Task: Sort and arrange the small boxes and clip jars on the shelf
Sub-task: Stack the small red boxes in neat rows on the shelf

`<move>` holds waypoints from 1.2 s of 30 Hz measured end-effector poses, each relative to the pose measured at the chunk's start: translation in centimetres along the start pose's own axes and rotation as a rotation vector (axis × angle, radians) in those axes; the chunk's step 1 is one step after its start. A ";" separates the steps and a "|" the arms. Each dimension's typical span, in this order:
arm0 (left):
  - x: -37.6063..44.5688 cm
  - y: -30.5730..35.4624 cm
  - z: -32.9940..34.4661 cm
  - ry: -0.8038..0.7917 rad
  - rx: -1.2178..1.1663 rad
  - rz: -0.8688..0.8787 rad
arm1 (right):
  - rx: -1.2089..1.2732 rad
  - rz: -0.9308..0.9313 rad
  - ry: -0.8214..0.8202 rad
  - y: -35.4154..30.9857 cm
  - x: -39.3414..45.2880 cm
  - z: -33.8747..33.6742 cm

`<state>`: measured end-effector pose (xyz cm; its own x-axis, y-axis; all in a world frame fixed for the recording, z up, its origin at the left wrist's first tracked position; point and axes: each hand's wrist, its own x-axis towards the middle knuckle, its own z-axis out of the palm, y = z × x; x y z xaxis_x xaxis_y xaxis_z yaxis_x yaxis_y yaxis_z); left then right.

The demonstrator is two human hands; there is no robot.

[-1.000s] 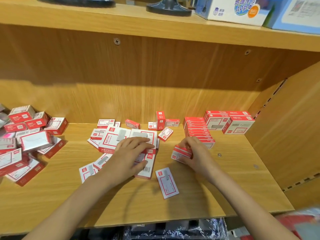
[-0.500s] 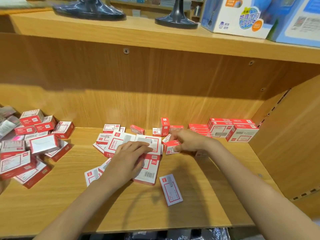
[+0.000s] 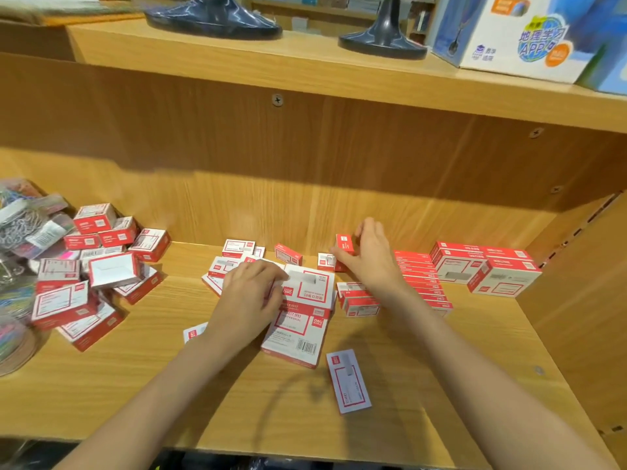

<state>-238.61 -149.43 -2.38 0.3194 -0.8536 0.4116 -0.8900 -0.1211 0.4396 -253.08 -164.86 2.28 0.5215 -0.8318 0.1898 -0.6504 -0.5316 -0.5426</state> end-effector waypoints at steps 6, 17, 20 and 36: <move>0.2 -1.5 -1.1 0.025 0.033 -0.054 | -0.005 -0.045 0.016 -2.0 0.1 0.6; -6.1 -8.8 -9.0 0.212 0.375 -0.352 | 0.302 -0.464 -0.178 -18.1 2.8 9.8; -8.0 -10.1 -10.1 0.183 0.438 -0.378 | 0.099 -0.628 -0.215 -20.1 2.0 13.7; -6.6 -10.1 -9.2 0.256 0.264 -0.188 | 0.431 -0.412 -0.467 -16.3 0.5 10.4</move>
<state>-228.70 -137.90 -2.20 0.5252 -0.6545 0.5439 -0.8508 -0.4171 0.3197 -236.46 -154.90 2.72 0.9180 -0.3740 0.1320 -0.1289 -0.5959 -0.7926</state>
